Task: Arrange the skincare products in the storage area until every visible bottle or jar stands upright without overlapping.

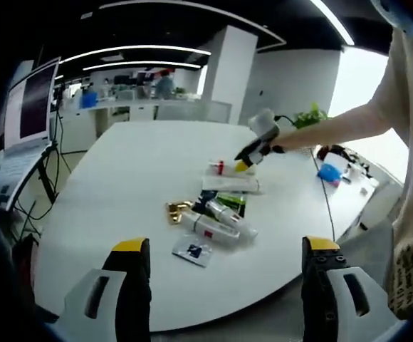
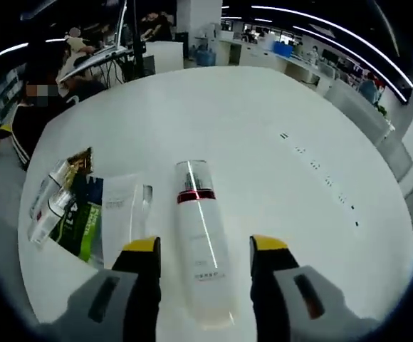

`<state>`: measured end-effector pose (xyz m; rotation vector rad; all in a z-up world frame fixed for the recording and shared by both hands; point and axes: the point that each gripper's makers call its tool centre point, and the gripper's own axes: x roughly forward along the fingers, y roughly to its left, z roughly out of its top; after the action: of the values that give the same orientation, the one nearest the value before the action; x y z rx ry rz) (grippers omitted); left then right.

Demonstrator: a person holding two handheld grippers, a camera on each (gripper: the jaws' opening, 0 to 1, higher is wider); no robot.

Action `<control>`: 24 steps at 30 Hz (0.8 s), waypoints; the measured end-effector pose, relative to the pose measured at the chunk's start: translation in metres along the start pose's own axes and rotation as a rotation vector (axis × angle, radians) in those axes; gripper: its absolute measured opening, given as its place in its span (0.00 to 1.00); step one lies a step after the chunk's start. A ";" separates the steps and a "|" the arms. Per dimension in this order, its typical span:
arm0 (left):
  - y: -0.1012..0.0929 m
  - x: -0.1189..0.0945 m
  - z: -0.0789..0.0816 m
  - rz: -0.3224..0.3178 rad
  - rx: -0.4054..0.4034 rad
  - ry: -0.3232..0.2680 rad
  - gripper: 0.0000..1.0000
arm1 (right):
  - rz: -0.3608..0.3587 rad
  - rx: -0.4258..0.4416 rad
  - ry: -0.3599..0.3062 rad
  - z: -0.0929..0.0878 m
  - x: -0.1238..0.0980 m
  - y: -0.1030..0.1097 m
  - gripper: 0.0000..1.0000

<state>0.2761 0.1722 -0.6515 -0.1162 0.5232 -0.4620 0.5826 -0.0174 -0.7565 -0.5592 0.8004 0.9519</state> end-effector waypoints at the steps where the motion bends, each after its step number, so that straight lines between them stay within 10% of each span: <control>1: -0.001 0.000 0.000 -0.004 0.002 -0.001 0.86 | -0.002 0.003 0.009 -0.001 0.003 -0.002 0.46; 24: -0.005 -0.006 0.006 -0.023 0.082 -0.061 0.81 | -0.084 -0.009 0.127 -0.022 -0.002 0.004 0.27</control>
<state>0.2726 0.1704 -0.6422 -0.0580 0.4427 -0.5001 0.5707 -0.0324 -0.7684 -0.6616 0.8792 0.8494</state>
